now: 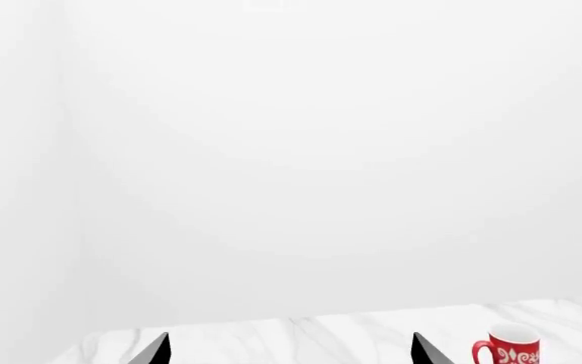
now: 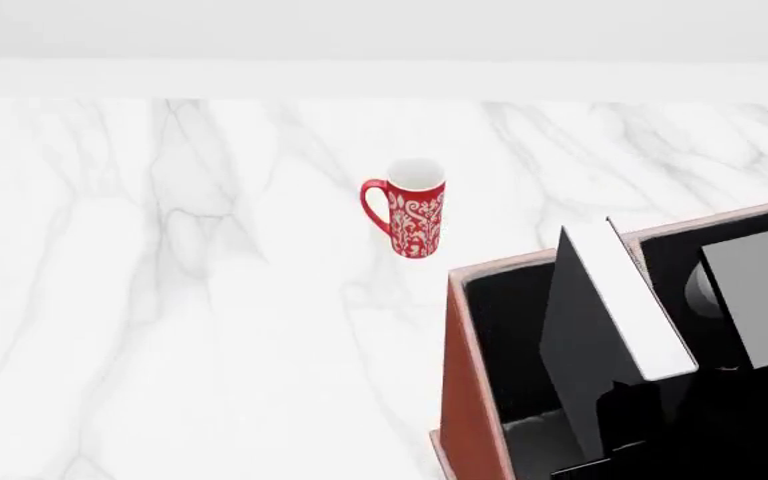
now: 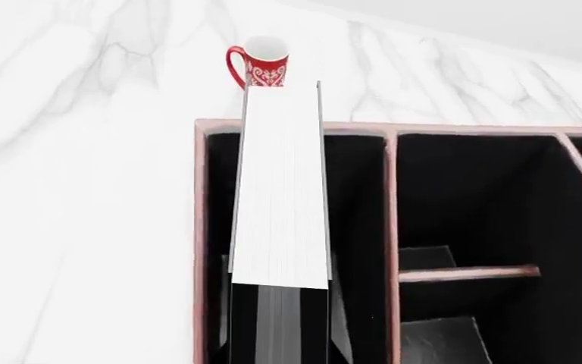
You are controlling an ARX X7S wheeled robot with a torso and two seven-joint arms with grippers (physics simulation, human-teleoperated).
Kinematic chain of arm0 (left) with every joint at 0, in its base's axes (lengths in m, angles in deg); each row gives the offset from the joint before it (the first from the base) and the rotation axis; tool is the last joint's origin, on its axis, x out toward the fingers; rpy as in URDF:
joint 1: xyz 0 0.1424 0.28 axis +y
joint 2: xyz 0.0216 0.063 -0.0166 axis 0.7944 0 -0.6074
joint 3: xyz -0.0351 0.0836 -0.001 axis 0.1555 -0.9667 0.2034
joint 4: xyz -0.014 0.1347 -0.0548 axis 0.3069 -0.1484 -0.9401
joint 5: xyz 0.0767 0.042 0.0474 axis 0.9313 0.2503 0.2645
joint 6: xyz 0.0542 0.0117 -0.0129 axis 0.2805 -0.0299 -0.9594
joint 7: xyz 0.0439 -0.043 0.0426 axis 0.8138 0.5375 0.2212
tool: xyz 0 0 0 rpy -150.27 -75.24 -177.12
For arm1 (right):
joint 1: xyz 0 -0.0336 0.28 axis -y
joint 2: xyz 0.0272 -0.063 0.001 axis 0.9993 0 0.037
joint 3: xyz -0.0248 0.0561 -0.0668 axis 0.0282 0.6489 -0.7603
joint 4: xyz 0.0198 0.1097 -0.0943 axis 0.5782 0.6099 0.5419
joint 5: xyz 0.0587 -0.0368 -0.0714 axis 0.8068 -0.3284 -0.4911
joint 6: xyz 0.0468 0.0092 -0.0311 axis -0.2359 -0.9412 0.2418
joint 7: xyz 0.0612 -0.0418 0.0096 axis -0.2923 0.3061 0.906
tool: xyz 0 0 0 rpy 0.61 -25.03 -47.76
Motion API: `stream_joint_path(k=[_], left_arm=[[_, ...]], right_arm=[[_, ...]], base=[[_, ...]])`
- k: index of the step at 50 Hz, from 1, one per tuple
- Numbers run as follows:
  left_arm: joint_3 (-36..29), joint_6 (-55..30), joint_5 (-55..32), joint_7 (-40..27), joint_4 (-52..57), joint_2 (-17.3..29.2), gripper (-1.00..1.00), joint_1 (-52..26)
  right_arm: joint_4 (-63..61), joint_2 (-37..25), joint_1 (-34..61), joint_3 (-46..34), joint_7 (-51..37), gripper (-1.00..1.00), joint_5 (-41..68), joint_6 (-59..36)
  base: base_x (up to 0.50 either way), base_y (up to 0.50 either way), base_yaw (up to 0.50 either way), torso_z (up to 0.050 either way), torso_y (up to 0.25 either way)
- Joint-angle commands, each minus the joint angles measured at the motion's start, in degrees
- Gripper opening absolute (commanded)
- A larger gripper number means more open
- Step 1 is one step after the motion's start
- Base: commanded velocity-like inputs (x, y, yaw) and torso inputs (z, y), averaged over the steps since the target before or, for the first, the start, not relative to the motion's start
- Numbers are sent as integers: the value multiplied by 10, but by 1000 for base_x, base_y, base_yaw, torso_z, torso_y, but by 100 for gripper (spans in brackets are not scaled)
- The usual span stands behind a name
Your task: Pick up the book and place it in the left compartment of the caddy.
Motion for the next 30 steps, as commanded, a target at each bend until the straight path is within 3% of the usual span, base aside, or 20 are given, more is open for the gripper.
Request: stream_joint_path(k=[1,30], left_arm=[[1,1,-3,-2,1,2,100,1],[1,6,-6,-6,-1,6,100,3]], right_arm=[[41,29,25,-10,33,-100,-68,-22],[104,76,17,-37,101,-100,-171,-1]], base=[[0,0,0,0,0],[0,0,0,0,1]])
